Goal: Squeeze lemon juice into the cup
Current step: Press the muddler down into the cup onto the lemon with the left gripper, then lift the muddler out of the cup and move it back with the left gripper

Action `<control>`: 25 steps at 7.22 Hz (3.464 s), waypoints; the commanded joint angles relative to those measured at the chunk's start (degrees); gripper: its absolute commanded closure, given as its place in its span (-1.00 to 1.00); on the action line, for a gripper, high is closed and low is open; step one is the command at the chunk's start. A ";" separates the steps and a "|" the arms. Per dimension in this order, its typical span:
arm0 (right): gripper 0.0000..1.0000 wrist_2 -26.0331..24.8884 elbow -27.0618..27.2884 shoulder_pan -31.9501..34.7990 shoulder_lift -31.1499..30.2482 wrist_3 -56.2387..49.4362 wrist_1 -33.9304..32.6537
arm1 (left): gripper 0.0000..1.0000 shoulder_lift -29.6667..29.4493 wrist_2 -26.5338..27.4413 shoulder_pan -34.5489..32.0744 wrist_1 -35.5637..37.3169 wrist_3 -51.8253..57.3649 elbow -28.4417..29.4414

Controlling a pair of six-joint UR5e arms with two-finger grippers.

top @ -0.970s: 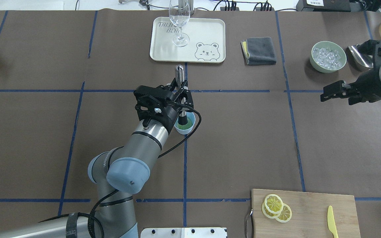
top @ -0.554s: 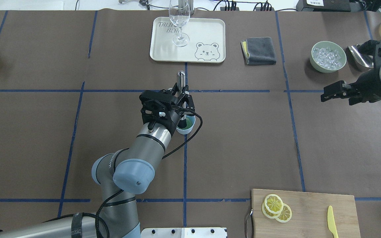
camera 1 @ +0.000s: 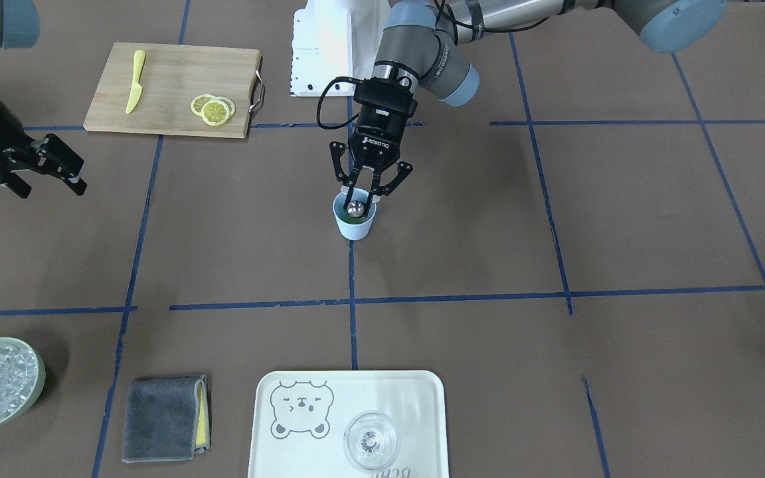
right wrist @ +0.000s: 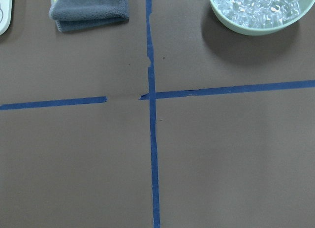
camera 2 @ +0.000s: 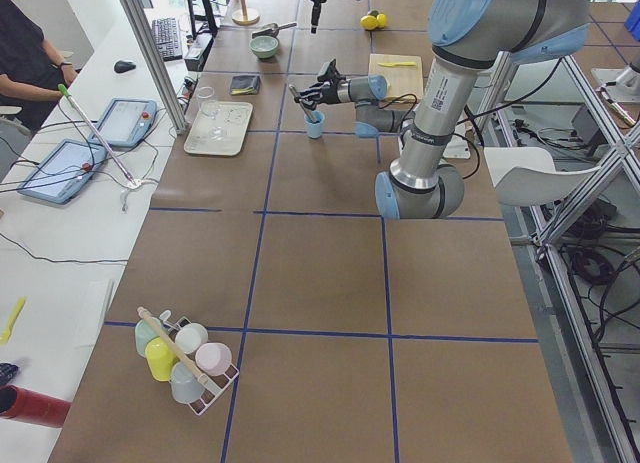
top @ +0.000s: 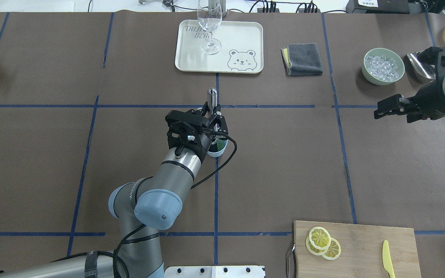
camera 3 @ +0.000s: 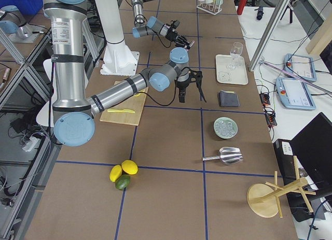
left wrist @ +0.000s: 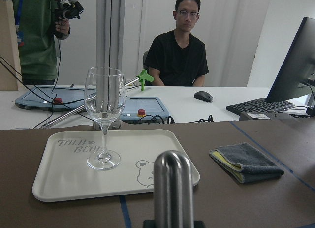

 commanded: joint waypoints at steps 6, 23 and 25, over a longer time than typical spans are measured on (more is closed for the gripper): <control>-1.00 0.09 0.33 0.17 -0.15 0.44 0.18 | 1.00 -0.90 -0.79 -4.64 -2.53 2.01 -11.45; -1.00 0.00 -0.38 0.17 -0.59 0.70 0.27 | 1.00 30.48 -76.03 -38.14 25.58 10.64 -3.13; -1.00 -0.09 -0.29 0.26 -0.59 0.79 0.35 | 0.97 30.39 -75.24 -39.19 29.69 10.37 -3.21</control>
